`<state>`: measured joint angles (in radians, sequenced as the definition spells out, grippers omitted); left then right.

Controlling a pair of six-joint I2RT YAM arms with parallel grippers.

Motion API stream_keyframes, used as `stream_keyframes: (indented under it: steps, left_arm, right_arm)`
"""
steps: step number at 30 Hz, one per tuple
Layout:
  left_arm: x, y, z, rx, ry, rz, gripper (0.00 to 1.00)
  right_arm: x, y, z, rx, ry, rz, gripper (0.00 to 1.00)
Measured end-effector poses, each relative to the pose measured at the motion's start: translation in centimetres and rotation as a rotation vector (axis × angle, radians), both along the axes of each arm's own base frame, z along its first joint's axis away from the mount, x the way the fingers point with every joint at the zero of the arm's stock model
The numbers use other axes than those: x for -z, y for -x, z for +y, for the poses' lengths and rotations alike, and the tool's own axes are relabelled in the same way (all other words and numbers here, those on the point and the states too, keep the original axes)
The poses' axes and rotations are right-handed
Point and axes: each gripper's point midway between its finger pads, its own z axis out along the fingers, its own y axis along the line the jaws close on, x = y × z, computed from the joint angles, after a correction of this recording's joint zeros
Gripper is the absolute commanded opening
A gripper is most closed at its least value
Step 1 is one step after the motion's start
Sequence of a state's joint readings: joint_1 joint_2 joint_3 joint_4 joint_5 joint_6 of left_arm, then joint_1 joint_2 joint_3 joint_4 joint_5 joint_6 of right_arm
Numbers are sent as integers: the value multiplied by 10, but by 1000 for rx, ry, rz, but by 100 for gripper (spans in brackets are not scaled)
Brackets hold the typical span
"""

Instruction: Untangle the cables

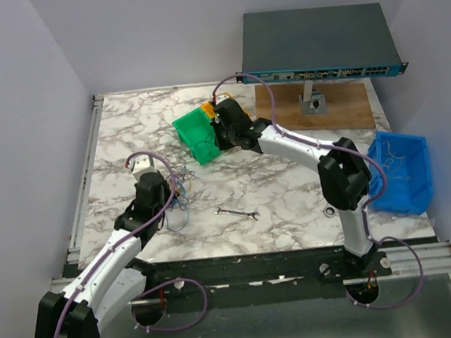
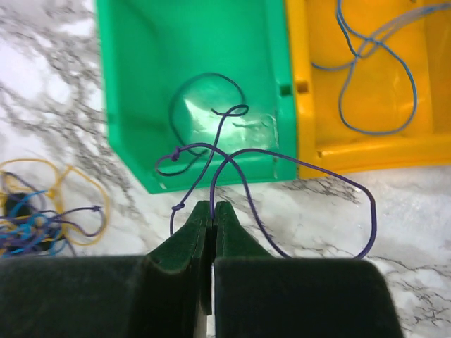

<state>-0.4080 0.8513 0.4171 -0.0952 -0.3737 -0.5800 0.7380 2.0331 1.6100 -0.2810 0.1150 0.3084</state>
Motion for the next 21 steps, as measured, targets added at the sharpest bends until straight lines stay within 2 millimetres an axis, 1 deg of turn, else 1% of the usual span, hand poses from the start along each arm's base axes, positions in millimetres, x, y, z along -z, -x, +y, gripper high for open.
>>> stream_keyframes:
  steps: [2, 5, 7, 9, 12, 17, 21]
  left_arm:
    - [0, 0, 0, 0, 0, 0, 2]
    - [0, 0, 0, 0, 0, 1, 2]
    - [0, 0, 0, 0, 0, 1, 2]
    - [0, 0, 0, 0, 0, 1, 2]
    - [0, 0, 0, 0, 0, 1, 2]
    - [0, 0, 0, 0, 0, 1, 2]
    - [0, 0, 0, 0, -1, 1, 2]
  right_arm:
    - [-14, 0, 8, -21, -4, -10, 1]
    - [-37, -8, 27, -56, -33, -33, 1]
    - [-43, -14, 36, -67, -39, -42, 1]
    - [-41, -23, 44, -71, -37, -48, 1]
    - [-21, -33, 51, -73, -3, -34, 1]
    - [35, -50, 51, -56, 108, -7, 1]
    - [76, -53, 47, -70, 194, 20, 1]
